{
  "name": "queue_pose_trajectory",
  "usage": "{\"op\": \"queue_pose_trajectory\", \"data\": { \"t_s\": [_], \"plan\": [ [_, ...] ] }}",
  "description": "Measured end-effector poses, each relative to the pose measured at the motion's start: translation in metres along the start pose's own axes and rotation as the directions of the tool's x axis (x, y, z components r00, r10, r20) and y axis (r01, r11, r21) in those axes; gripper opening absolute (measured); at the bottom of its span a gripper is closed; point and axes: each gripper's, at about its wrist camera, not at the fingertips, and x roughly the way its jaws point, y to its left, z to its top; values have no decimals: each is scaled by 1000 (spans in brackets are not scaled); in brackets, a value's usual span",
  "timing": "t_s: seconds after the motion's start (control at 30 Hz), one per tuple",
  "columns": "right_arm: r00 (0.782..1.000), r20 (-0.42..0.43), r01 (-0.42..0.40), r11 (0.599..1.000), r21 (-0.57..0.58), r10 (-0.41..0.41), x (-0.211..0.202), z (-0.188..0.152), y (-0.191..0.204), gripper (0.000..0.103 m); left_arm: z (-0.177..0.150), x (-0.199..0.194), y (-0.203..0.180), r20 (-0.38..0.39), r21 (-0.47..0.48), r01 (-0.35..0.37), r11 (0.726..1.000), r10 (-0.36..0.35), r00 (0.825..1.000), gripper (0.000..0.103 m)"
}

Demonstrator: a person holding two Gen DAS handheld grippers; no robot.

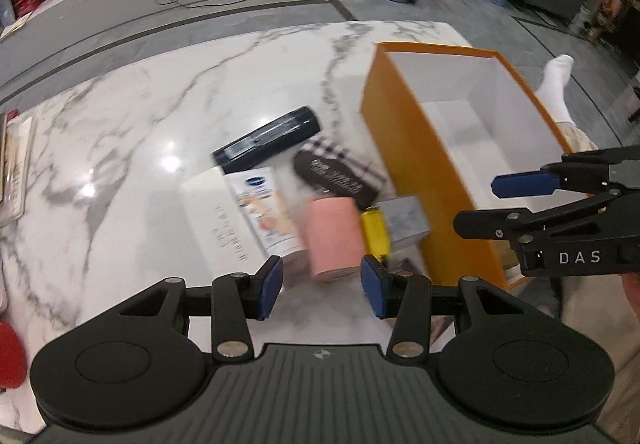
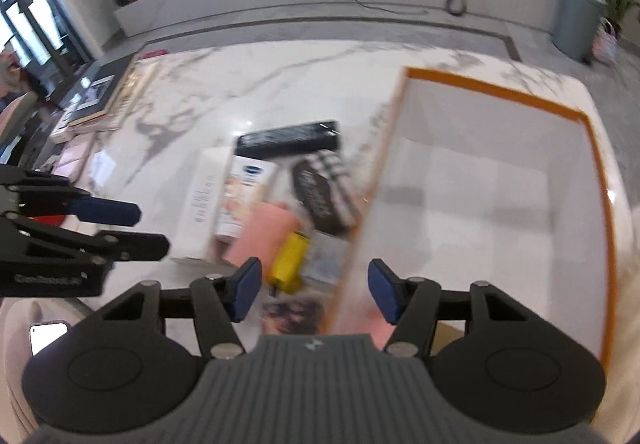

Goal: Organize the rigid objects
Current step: 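Grasp the pink cylinder with the left tool while the right tool grasps the yellow tape measure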

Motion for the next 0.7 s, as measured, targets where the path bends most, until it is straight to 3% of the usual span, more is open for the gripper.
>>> {"op": "queue_pose_trajectory", "data": {
  "t_s": [0.23,0.5,0.7],
  "plan": [
    [997,-81,0,999,-39,-3,46,10,31,39,-17,17,11,17,44,53,998,-53,998,53],
    [985,-167,41,999,33,-35,86,23,20,16,-16,65,8,19,56,90,994,-92,996,53],
    [986,-159,54,998,26,-49,90,33,16,15,-6,92,5,1,52,106,993,-106,994,56]
  ]
}}
